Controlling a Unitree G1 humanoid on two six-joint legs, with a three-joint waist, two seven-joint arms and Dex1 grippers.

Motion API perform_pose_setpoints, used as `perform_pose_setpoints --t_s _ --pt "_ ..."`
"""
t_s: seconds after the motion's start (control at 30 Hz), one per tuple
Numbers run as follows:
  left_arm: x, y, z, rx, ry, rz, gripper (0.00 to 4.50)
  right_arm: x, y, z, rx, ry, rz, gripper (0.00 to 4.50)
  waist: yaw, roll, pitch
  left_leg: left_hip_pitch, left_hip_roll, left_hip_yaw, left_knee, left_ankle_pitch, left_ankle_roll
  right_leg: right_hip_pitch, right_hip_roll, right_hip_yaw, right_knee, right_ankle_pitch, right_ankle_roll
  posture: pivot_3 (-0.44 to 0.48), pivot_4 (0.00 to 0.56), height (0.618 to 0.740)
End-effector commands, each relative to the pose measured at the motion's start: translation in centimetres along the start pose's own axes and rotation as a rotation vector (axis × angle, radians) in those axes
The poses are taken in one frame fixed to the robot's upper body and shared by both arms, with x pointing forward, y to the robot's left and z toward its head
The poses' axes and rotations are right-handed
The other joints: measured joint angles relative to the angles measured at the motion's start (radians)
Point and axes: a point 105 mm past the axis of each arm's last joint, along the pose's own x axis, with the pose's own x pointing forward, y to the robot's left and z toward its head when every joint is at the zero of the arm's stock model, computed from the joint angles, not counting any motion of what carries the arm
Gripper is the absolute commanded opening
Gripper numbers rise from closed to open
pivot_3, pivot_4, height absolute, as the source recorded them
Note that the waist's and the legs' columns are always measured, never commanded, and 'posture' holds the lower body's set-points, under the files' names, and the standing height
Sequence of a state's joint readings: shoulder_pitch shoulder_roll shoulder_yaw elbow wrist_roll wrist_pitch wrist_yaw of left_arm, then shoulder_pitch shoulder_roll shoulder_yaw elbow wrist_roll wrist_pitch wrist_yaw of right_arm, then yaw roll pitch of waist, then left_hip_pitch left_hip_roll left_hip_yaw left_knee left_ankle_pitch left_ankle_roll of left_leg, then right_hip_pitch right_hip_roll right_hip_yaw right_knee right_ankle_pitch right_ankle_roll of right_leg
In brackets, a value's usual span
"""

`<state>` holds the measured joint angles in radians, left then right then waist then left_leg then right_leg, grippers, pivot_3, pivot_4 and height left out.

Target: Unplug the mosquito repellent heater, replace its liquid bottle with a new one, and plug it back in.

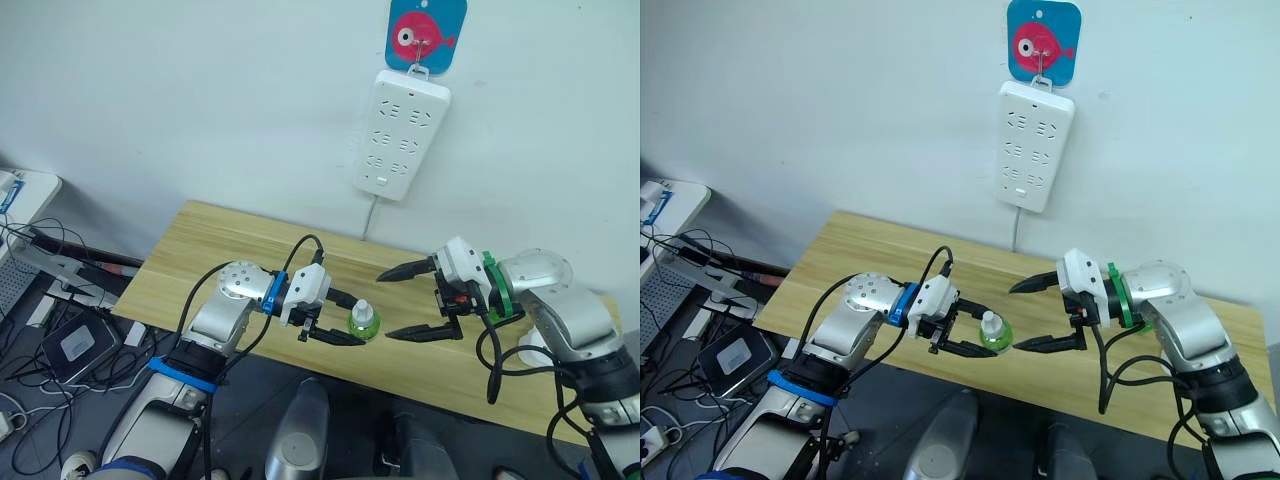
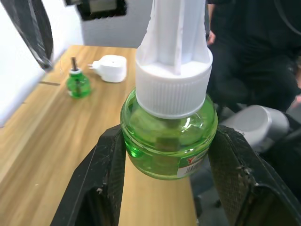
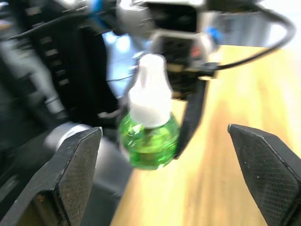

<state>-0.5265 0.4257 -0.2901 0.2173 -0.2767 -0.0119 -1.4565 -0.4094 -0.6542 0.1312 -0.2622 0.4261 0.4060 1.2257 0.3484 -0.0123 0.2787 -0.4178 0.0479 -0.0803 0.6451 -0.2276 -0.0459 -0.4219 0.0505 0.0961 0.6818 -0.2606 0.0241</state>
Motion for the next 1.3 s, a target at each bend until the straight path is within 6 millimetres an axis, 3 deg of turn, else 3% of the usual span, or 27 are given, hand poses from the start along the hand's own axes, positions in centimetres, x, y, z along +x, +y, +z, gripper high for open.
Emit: perform_pose_setpoints --t_s 0.03,0.3,0.5,0.63,0.77,1.03,1.17,1.3 --pt "-0.5 1.5 0.7 0.023 -0.026 0.107 2.19 0.3 -0.2 1.8 -0.023 -0.054 -0.168 4.48 0.001 0.0 0.0 0.0 0.0 0.0 0.0 0.0 0.0 0.0 0.0 0.0 0.0 0.0 0.0 0.338 0.237 0.74" --pt "-0.9 2.8 0.7 0.025 -0.026 0.189 2.19 2.3 0.9 1.8 -0.001 -0.083 -0.324 4.48 0.001 0.0 0.0 -0.001 -0.001 0.0 0.001 0.0 0.0 0.0 -0.001 0.0 -0.001 0.0 0.0 0.319 0.222 0.74" --pt "-0.6 3.5 1.0 0.04 -0.03 0.186 2.19 4.5 -0.9 2.0 -0.015 -0.105 -0.435 4.48 -0.004 0.0 -0.001 -0.001 -0.001 0.001 0.001 0.0 0.0 0.0 0.0 0.0 -0.001 0.0 0.0 0.314 0.208 0.74" --pt "-0.5 3.5 1.0 0.044 -0.031 0.182 2.19 4.9 -2.0 1.9 -0.022 -0.106 -0.477 4.48 -0.009 0.0 -0.001 -0.001 -0.001 0.001 0.0 0.0 0.0 0.0 -0.001 0.0 -0.002 0.0 0.0 0.311 0.205 0.74" --pt "-0.6 3.4 0.9 0.046 -0.029 0.178 2.19 4.1 -2.4 1.3 -0.022 -0.089 -0.503 4.48 -0.011 0.0 -0.001 -0.002 -0.001 0.001 0.0 0.0 0.0 0.0 -0.001 0.0 -0.002 0.0 0.0 0.311 0.203 0.74" --pt "-1.1 3.3 0.6 0.041 -0.019 0.182 2.19 -0.1 -2.4 1.3 -0.01 -0.059 -0.529 4.48 -0.019 0.0 -0.001 -0.002 -0.001 0.001 0.001 0.0 0.0 0.0 -0.001 0.0 -0.002 0.0 0.0 0.309 0.206 0.74" --pt "-1.4 3.5 0.5 0.04 -0.012 0.188 2.19 -1.5 -1.3 1.6 0.008 -0.042 -0.497 4.48 -0.024 0.0 -0.001 -0.001 -0.001 0.001 0.001 0.0 0.0 0.0 -0.001 0.0 -0.001 0.0 0.0 0.305 0.207 0.74" --pt "-1.4 3.8 0.6 0.047 -0.011 0.188 2.19 -1.2 0.5 1.4 0.053 -0.039 -0.38 4.48 -0.025 0.0 -0.001 -0.001 -0.001 0.001 0.001 0.0 0.0 0.0 -0.001 0.0 -0.001 0.0 0.0 0.302 0.208 0.74"
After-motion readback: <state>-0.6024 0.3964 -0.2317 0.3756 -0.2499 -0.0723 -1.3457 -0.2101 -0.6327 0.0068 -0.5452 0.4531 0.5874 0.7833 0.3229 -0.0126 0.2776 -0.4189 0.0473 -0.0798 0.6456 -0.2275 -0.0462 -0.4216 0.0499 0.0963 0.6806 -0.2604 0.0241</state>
